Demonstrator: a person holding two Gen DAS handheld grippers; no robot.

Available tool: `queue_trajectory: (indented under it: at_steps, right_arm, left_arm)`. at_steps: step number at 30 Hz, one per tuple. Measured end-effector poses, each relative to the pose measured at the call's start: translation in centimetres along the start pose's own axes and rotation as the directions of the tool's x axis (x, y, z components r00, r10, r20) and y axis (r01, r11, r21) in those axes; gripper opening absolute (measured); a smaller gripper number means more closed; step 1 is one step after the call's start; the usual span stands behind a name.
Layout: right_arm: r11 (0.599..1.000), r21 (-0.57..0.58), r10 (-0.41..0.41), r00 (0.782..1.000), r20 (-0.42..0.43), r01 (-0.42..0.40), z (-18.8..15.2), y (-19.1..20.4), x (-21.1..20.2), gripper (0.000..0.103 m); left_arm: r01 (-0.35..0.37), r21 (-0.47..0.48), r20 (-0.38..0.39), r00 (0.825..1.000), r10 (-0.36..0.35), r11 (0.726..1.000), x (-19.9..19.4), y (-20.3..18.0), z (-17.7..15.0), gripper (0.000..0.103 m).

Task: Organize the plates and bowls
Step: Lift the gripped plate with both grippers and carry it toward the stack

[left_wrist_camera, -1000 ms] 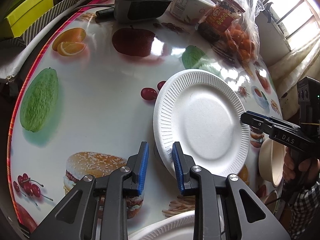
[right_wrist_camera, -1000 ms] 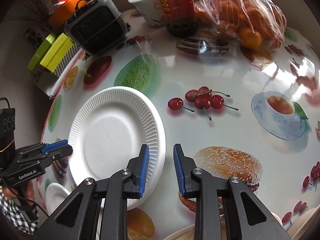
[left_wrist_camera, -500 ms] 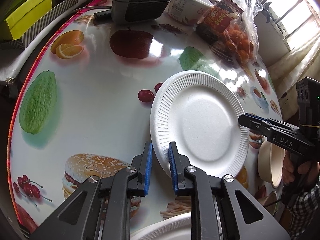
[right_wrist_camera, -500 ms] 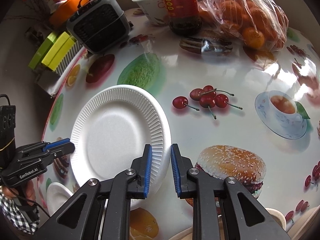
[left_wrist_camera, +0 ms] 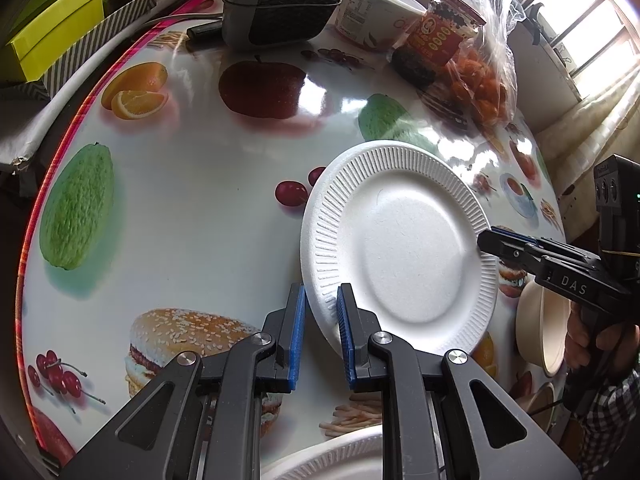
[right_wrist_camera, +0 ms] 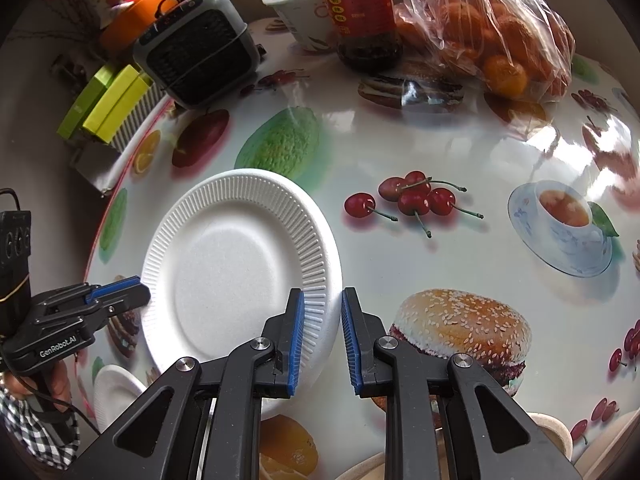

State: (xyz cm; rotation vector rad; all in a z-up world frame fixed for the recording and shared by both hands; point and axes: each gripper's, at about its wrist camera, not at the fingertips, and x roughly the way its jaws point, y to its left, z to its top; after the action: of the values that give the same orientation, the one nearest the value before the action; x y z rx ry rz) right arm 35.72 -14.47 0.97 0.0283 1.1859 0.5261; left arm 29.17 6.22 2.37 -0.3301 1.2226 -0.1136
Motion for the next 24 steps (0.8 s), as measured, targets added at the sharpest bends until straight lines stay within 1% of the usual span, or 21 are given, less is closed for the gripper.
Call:
queue_trajectory:
  at_steps: [12,24]
  right_arm:
    - [1.000,-0.006,0.017,0.999,0.032,-0.017,-0.2,0.6,-1.9,0.019]
    - [0.999,-0.032,0.024,0.998,0.066,-0.022,-1.8,2.8,-4.5,0.019]
  left_arm:
    - [0.006,-0.001,0.031,1.000,-0.006,1.000,-1.5,0.1,-0.2,0.017]
    - [0.007,0.011,0.075,0.997,-0.008,1.000,-4.5,0.1,-1.6,0.017]
